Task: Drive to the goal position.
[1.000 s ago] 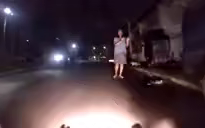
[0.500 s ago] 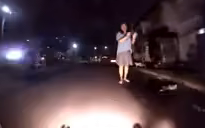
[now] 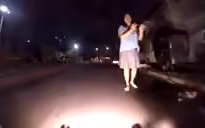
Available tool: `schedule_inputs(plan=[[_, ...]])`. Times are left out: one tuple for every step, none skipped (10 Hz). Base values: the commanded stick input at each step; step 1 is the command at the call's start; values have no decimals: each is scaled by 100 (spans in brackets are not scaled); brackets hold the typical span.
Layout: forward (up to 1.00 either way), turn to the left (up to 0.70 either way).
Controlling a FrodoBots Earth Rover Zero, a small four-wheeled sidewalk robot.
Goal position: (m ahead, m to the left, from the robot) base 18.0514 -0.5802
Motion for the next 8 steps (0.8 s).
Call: schedule_inputs(plan=[[100,0],[100,0],[100,0],[100,0],[100,0],[100,0],[100,0],[100,0]])
